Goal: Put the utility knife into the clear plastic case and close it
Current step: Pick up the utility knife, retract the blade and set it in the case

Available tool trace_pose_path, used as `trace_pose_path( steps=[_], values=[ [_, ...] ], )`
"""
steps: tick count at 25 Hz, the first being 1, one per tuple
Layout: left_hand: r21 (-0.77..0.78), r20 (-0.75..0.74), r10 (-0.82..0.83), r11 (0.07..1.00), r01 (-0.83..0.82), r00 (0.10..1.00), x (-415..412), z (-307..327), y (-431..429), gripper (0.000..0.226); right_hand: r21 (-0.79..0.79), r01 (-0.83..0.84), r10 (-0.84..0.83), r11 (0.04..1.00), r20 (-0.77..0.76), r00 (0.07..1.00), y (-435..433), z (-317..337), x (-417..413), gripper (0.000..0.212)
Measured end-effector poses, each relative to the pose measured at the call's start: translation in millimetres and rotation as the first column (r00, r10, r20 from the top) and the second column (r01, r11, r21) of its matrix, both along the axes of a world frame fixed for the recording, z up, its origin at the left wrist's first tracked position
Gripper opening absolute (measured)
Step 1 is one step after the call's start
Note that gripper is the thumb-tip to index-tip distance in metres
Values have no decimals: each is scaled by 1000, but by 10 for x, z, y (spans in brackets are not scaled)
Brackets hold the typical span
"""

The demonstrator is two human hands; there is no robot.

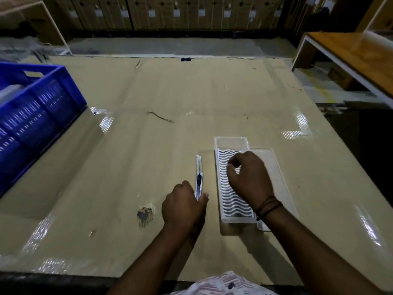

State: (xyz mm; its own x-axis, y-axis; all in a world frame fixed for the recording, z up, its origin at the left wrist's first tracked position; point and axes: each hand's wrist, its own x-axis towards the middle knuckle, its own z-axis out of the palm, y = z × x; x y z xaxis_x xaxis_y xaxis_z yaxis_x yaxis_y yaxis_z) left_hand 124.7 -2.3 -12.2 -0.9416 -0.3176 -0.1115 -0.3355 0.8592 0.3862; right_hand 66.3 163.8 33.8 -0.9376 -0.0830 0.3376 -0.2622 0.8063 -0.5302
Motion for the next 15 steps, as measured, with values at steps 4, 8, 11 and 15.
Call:
trace_pose_path(
  steps=[4, 8, 11, 15],
  values=[
    [-52, 22, 4, 999, -3, 1000, -44, -13, 39, 42, -46, -54, 61, 997, 147, 987, -360, -17, -60, 15],
    [-24, 24, 28, 999, -28, 999, -85, -21, 31, 45, -3, -89, 87, 996, 228, 970, -495, -63, -111, 19],
    [7, 25, 9, 1000, -9, 1000, -100, -8, 19, 42, 22, -100, 91, 995, 256, 962, -551, -114, -100, 20],
    [190, 19, 78, 979, -80, 997, -62, 80, -31, 22, 52, -106, 90, 993, 252, 964, -586, -169, -118, 21]
  ],
)
